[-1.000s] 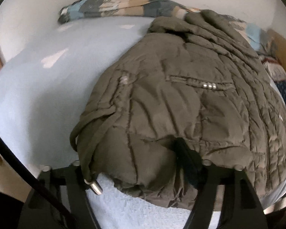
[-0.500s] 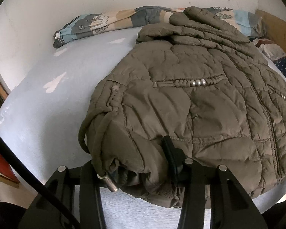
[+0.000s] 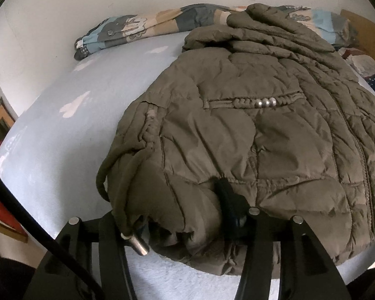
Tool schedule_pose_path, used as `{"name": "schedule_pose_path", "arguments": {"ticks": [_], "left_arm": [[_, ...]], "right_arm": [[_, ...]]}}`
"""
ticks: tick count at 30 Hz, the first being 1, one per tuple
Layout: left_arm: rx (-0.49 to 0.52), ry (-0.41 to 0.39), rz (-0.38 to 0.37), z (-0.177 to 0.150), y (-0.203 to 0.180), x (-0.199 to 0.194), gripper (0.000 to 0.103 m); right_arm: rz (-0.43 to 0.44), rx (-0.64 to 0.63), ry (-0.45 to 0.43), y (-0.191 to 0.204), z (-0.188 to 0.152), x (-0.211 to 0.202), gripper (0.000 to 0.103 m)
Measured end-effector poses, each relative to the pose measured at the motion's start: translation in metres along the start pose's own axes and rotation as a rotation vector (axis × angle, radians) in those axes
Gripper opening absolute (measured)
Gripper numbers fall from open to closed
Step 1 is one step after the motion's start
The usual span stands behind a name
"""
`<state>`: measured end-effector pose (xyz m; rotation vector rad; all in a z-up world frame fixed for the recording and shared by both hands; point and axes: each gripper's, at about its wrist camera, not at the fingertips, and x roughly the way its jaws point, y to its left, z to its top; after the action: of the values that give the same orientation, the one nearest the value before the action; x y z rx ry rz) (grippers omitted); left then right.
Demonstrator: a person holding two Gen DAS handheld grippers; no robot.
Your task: Fold large clothes
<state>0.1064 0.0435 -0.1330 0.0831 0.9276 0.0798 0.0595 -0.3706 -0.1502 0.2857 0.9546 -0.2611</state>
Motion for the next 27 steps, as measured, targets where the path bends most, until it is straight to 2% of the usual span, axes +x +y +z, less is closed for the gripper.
{"name": "schedule_pose_path", "arguments": {"ticks": [6,9,11,15,27], "left_arm": [[0.023,-0.004,0.04,0.001,-0.008,0.002,0.053],[0.015,-0.009,0.023,0.002,-0.005,0.0,0.049],[0.015,-0.014,0.016,0.002,-0.003,-0.001,0.044],[0.034,-0.029,0.009,0.0,-0.003,-0.005,0.041],[0.036,-0.023,0.014,0.0,-0.002,-0.005,0.042]], "right_arm": [[0.074,0.097,0.009,-0.015,-0.003,0.006,0.036],[0.11,0.138,0.016,-0.021,-0.003,0.005,0.034],[0.089,0.107,0.007,-0.015,-0.003,0.002,0.029],[0.027,0.035,-0.024,-0.002,-0.002,-0.005,0.027],[0.039,0.058,-0.012,-0.005,-0.003,-0.003,0.027]]}}
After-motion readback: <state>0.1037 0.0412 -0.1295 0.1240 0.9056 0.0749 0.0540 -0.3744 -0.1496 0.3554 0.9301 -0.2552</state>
